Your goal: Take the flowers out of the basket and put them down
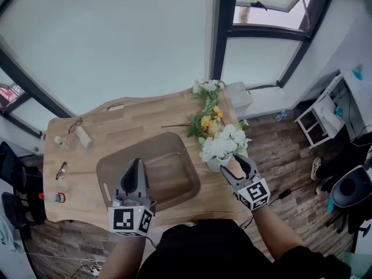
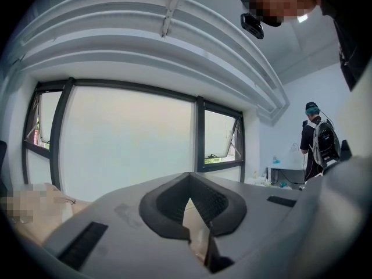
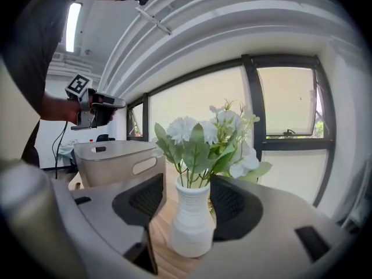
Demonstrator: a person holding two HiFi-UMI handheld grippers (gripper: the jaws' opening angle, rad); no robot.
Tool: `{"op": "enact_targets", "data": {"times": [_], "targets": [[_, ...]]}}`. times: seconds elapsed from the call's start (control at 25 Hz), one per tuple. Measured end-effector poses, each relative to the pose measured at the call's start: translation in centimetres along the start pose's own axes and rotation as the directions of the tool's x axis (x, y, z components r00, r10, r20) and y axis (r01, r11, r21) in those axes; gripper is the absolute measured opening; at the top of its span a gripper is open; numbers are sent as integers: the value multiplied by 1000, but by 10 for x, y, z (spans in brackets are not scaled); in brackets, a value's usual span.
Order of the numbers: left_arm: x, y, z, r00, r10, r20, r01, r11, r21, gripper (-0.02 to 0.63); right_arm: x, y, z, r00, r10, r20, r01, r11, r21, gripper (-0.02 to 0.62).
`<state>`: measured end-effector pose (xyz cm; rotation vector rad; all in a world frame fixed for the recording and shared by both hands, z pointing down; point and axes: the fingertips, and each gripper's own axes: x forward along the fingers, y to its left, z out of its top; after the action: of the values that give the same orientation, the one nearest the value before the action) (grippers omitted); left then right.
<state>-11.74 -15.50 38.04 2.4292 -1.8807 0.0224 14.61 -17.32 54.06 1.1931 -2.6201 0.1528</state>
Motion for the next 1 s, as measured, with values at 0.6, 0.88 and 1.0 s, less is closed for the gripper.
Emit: {"op": "enact_targets", "data": {"times": [0.6,0.88,1.0], "targets": [[-14,0,1,1000,-1,7,1,1000,24,0,-43,3,79,997,28,74,-24,998,-61,155],[-26,10,-1,999,35,-2,-35,999,33,0,-46,2,89,998,26,62,-20,996,-91,45],[-29,12,-1,999,43,-1,-43,998,38,0,-46,2,83,998,18,66,-13,997,-82,23]]}}
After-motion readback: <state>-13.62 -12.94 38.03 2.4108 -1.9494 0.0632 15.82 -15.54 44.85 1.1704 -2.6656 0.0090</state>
